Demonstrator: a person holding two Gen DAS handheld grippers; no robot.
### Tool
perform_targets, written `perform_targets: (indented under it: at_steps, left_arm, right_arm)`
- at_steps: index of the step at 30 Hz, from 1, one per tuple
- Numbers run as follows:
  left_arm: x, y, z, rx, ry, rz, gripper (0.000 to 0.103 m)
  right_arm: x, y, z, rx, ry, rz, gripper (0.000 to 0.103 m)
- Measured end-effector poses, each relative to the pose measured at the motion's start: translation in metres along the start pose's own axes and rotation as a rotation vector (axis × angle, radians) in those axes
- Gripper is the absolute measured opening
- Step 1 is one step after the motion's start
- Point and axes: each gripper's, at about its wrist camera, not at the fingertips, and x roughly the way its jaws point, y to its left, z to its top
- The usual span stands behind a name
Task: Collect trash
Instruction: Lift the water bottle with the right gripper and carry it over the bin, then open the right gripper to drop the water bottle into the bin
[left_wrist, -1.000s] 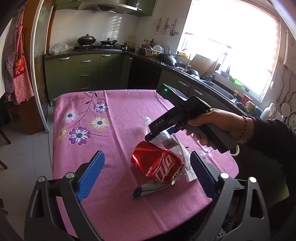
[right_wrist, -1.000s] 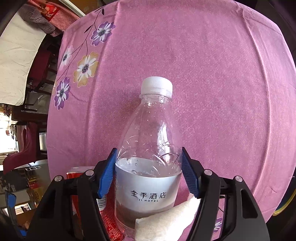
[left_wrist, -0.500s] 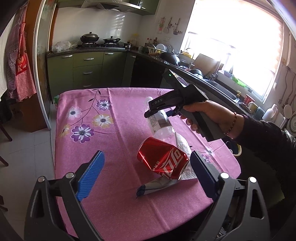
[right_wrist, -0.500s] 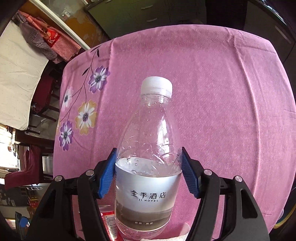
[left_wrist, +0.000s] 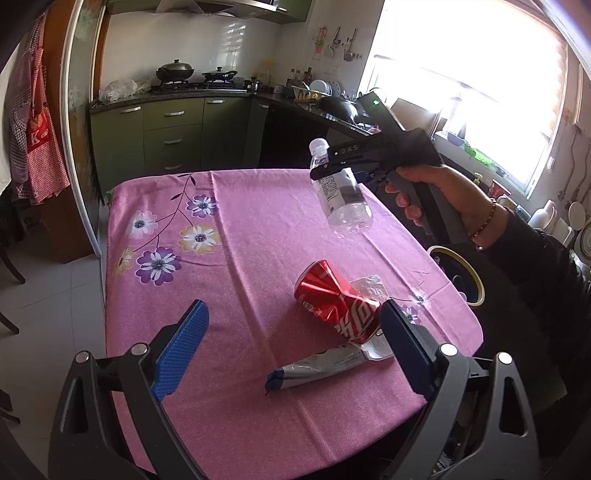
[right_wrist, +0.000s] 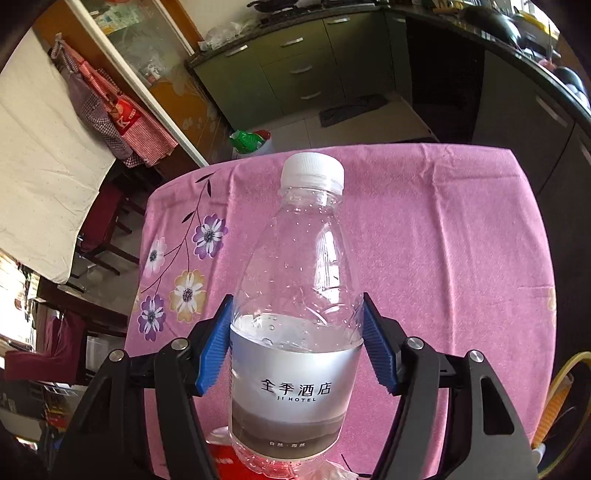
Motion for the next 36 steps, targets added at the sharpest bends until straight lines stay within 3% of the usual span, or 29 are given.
perform_targets:
  at_steps: [5,10,14,19,25,29,32,36]
  left_arm:
    - [0.004,-0.006,0.0,0.009,0.007,-0.004,0.089]
    - [0.005,-0.016,0.002,0.021,0.007,-0.011,0.089]
    - [0.006,-0.025,0.002,0.036,0.009,-0.017,0.089]
    - [0.013,-0.04,0.003,0.063,0.017,-0.028,0.09]
    - [0.02,-0.062,0.005,0.093,0.031,-0.042,0.09]
    - [0.023,-0.076,0.007,0.124,0.041,-0.034,0.09]
    - [0.025,-0.084,0.009,0.143,0.051,-0.023,0.09]
    - [0.03,-0.09,0.013,0.152,0.059,-0.022,0.09]
  right_arm:
    - [-0.058,-0.002,-0.026,-0.096,-0.061,-0.021,0.065]
    - [-0.128,-0.034,-0.068,-0.106,-0.14,-0.038,0.065]
    - [-0.183,-0.076,-0.11,-0.069,-0.225,-0.093,0.065]
    - [-0.23,-0.165,-0.165,0.081,-0.291,-0.216,0.065]
    - [-0.224,-0.278,-0.22,0.289,-0.302,-0.328,0.065]
    - [-0.205,-0.329,-0.241,0.368,-0.307,-0.376,0.065]
    - [-0.187,-0.354,-0.248,0.413,-0.287,-0.376,0.066]
    - [-0.162,-0.373,-0.25,0.433,-0.245,-0.314,0.069]
